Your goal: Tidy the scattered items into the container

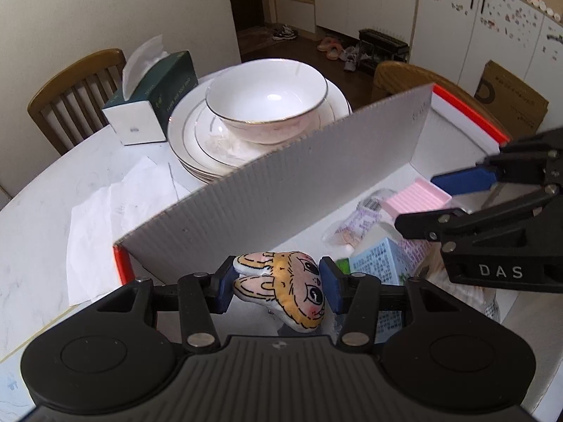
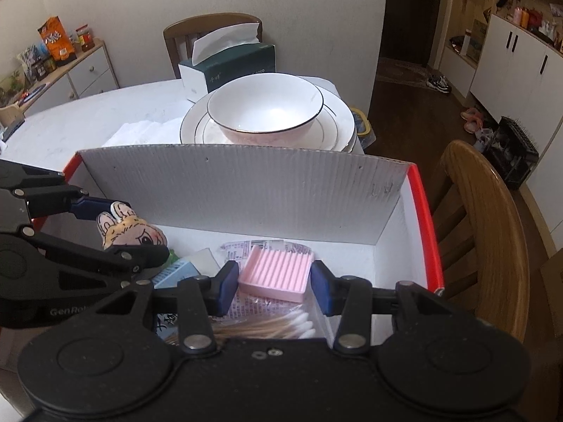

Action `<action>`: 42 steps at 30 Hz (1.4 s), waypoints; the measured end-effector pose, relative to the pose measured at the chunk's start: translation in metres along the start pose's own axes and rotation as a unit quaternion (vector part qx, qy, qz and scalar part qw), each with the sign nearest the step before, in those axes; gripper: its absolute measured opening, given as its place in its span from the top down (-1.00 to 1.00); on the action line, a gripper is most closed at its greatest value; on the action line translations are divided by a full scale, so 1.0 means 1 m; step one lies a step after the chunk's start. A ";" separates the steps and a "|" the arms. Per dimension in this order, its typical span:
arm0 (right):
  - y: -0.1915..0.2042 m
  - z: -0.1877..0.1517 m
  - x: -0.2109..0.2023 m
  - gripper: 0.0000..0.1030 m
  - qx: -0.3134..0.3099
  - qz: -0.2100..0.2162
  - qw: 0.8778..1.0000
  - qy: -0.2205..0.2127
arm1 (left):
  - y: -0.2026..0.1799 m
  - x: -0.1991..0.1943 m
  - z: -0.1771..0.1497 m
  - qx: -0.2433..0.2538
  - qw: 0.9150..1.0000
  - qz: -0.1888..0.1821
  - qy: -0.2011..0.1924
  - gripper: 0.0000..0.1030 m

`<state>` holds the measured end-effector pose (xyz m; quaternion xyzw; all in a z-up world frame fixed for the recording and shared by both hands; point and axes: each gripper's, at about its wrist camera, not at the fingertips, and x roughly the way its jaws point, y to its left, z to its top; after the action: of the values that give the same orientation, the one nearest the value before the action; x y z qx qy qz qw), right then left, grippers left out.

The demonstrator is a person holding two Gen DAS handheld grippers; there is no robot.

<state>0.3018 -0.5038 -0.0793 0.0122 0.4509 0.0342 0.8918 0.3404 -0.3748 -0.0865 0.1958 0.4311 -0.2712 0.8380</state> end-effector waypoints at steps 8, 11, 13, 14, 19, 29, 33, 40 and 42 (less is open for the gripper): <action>-0.002 0.002 0.004 0.15 0.005 -0.003 1.000 0.003 | -0.004 0.001 -0.002 0.010 1.000 -0.003 0.005 -0.04; -0.002 0.002 0.004 0.12 0.006 -0.003 1.000 0.003 | -0.005 0.000 -0.002 0.012 1.000 -0.003 0.005 -0.07; -0.003 0.002 0.002 0.05 0.008 -0.002 1.000 0.001 | -0.005 -0.001 -0.003 0.014 1.000 -0.005 0.004 -0.10; -0.004 0.002 0.001 0.02 0.009 -0.002 1.000 -0.001 | -0.005 -0.002 -0.003 0.015 1.000 -0.005 0.003 -0.11; -0.007 0.001 -0.006 0.01 0.014 0.005 1.000 -0.005 | -0.006 -0.008 -0.005 0.014 1.000 -0.005 -0.010 -0.32; -0.007 -0.005 -0.030 -0.20 0.001 0.025 0.999 -0.023 | 0.005 -0.025 -0.012 -0.011 0.999 -0.022 -0.029 -0.34; -0.005 -0.009 -0.042 -0.21 -0.003 0.032 0.999 -0.032 | 0.006 -0.036 -0.015 -0.024 0.999 -0.023 -0.039 -0.34; 0.001 -0.015 -0.062 -0.24 -0.011 0.044 0.998 -0.046 | 0.005 -0.060 -0.021 -0.033 0.997 -0.029 -0.065 -0.34; 0.004 -0.017 -0.068 -0.27 -0.015 0.043 0.998 -0.052 | 0.004 -0.067 -0.024 -0.033 0.996 -0.030 -0.071 -0.34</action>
<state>0.2475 -0.5053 -0.0344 0.0201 0.4023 0.0785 0.9119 0.2956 -0.3390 -0.0438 0.1351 0.3846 -0.2954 0.8640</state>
